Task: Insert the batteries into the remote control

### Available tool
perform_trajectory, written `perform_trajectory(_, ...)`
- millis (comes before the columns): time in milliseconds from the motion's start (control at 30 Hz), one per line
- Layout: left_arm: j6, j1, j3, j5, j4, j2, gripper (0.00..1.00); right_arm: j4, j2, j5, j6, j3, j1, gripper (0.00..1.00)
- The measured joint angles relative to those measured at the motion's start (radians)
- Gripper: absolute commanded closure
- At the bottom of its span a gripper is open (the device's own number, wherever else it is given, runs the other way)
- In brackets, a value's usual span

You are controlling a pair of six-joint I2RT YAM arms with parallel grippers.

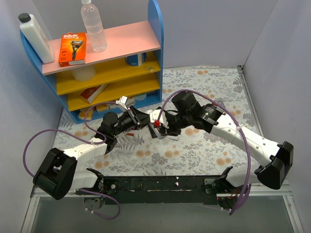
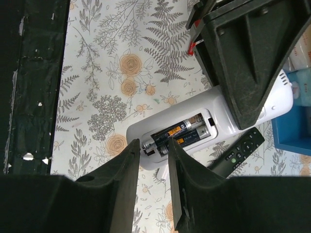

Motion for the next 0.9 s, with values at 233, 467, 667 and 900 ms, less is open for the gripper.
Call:
perform_trajectory(233, 0.004, 0.0, 0.0, 0.008, -0.002, 0.0, 1.0, -0.013, 0.007, -0.006, -0.014, 0.0, 0.004, 0.69)
perform_trajectory(467, 0.009, 0.0, 0.002, 0.014, -0.006, -0.004, 1.0, -0.011, 0.007, -0.004, -0.015, 0.0, 0.008, 0.71)
perform_trajectory(667, 0.017, 0.0, 0.003, 0.014, -0.019, -0.02, 1.0, 0.005, 0.007, 0.003, -0.013, -0.001, 0.011, 0.76)
perform_trajectory(900, 0.033, 0.002, 0.003, 0.008, -0.041, -0.024, 1.0, 0.054, 0.008, 0.02, 0.014, -0.028, 0.017, 0.82)
